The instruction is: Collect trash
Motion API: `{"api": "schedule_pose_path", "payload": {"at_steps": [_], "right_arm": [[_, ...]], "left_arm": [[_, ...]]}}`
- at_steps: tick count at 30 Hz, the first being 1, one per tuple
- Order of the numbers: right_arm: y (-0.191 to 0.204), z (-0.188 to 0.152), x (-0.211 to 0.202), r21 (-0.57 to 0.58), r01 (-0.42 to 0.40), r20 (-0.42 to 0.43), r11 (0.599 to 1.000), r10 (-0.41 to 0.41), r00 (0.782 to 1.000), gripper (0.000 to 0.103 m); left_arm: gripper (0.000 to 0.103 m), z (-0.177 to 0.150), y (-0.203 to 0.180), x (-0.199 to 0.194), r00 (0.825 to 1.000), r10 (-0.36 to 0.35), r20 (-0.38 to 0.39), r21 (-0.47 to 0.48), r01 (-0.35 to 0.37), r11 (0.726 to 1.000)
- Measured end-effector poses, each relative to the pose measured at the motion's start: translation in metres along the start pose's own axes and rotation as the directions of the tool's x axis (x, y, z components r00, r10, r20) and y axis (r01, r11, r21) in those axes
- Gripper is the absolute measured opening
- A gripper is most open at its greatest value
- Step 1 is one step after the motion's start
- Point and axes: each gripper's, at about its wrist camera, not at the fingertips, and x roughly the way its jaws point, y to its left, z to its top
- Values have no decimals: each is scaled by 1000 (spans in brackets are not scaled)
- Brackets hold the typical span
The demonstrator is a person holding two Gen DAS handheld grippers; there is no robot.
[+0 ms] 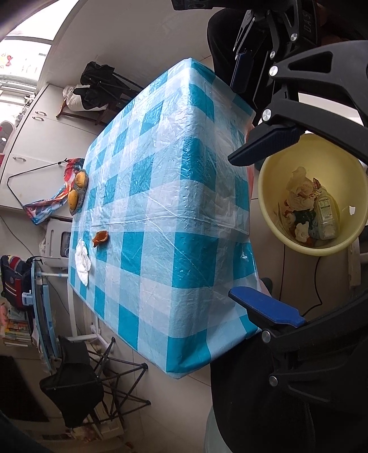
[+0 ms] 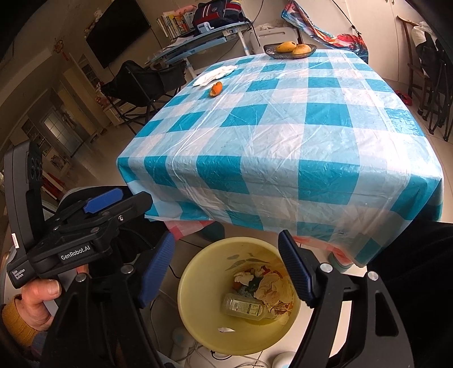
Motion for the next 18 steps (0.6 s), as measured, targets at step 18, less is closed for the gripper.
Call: {"api": "schedule_pose_path", "payload": {"at_steps": [18], "right_arm": [[4,3,-1,-3,-18,7,1000,18,1000,73]], "left_arm": [[85,7,9,1,1000,9,19,-28,-9,1000]]}}
